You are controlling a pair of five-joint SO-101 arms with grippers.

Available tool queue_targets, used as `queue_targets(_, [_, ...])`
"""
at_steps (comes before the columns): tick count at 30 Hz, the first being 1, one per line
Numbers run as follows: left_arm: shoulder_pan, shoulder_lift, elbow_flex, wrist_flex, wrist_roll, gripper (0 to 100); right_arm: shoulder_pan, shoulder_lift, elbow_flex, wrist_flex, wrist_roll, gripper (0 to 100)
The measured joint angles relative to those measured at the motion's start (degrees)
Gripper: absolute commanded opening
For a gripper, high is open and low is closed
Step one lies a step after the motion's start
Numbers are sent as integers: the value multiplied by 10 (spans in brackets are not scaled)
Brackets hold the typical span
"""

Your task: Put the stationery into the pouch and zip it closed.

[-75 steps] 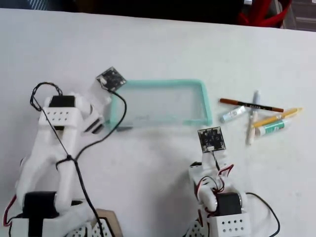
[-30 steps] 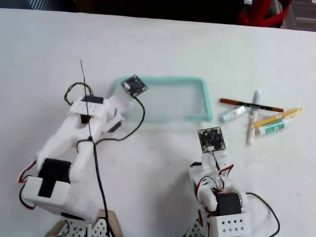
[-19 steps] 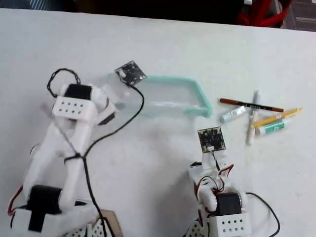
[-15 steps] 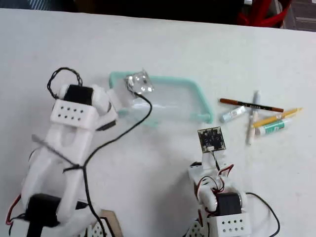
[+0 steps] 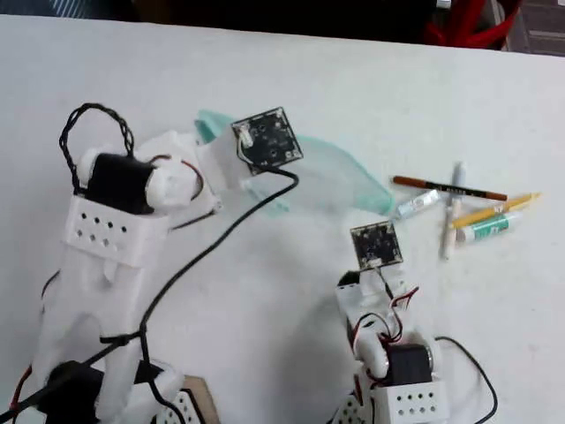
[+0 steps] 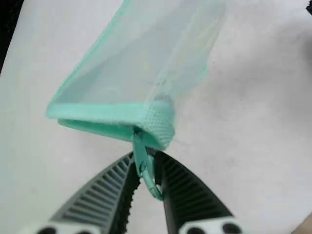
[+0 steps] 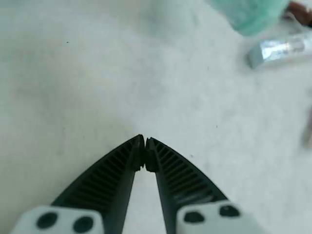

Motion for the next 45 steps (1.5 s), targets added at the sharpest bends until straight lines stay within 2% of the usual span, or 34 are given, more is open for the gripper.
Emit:
queue_targets(4, [2,0,-1,0,5,38,55,0,-56,-11,193,18])
queue_targets(6, [2,0,-1,0,5,38,89,0,-99,-11,238,18])
queue_targets(9, [2,0,-1,2,5,38,105,0,-192,7,190,24])
queue_targets(12, [2,0,0,2,5,38,76,-7,-283,51,135,107])
queue_targets(16, [2,0,15,2,5,38,-45,-7,-311,73,91,258])
queue_targets(21, [2,0,15,2,5,38,-179,-7,-311,73,82,259])
queue_targets(25, [2,0,15,2,5,38,-249,-7,-311,72,82,260])
queue_targets(32, [7,0,16,2,5,38,-269,-7,-263,-18,82,262])
queue_targets(36, [40,0,16,10,5,38,-268,-3,-208,-82,82,262])
queue_targets(45, [122,0,16,12,20,38,-272,2,-179,-97,82,258])
